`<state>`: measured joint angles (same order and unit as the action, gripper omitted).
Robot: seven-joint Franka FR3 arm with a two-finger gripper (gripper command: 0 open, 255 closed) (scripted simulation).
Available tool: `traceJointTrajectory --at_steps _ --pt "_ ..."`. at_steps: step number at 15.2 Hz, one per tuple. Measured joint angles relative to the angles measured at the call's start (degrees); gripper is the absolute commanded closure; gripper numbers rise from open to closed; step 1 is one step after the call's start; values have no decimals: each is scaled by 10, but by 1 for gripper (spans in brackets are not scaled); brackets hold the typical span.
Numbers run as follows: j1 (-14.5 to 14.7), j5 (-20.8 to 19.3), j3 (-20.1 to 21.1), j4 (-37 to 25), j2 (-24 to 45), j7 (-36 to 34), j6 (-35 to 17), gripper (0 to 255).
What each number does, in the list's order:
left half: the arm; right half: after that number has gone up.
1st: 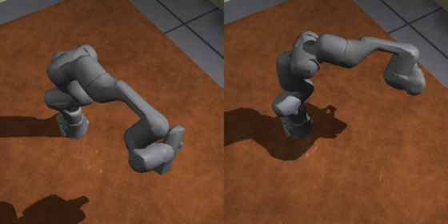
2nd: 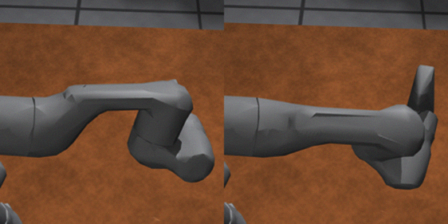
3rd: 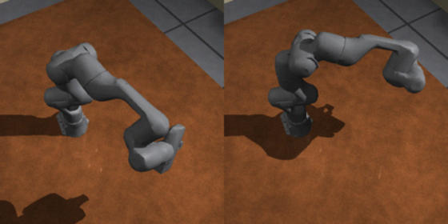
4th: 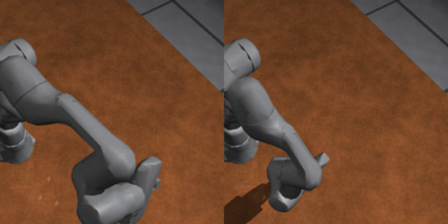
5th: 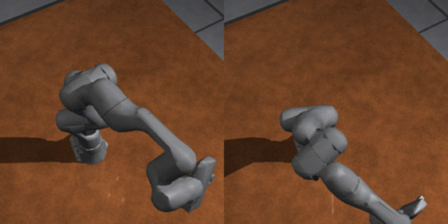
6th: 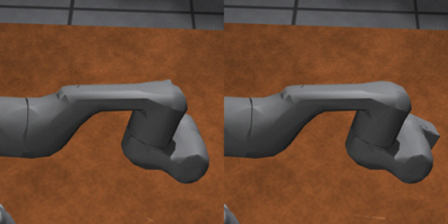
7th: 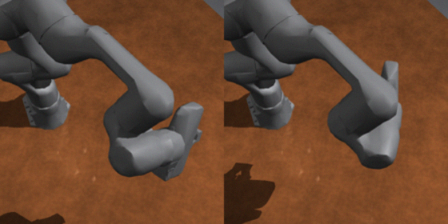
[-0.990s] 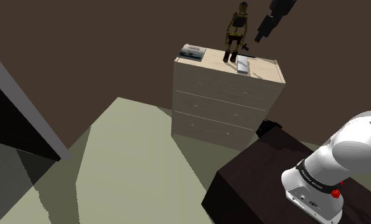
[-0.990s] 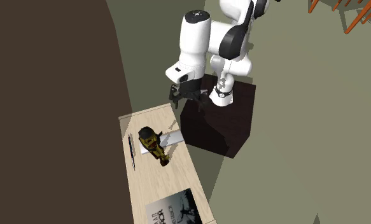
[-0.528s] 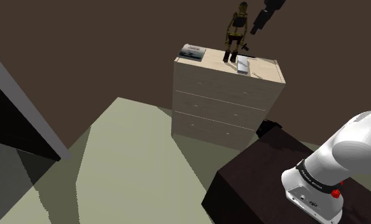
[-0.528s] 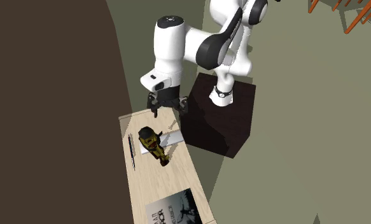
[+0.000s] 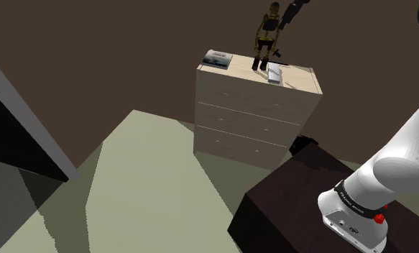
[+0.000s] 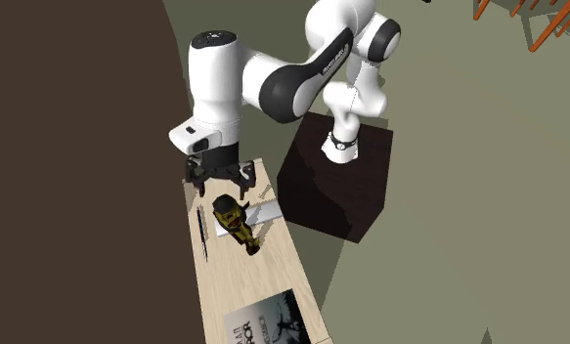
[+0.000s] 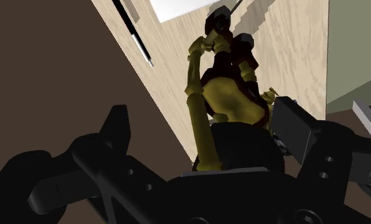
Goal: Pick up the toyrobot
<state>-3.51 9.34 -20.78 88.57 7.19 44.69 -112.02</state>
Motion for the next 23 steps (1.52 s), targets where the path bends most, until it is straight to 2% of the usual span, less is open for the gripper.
traceJointTrajectory --at_steps 7,8,18,23 --pt "-1 7 1 41 6 12 -48 0" --pt "0 6 1 45 5 12 -51 255" --pt "0 6 1 50 3 12 -55 255" --pt "-1 5 0 16 6 8 -24 255"
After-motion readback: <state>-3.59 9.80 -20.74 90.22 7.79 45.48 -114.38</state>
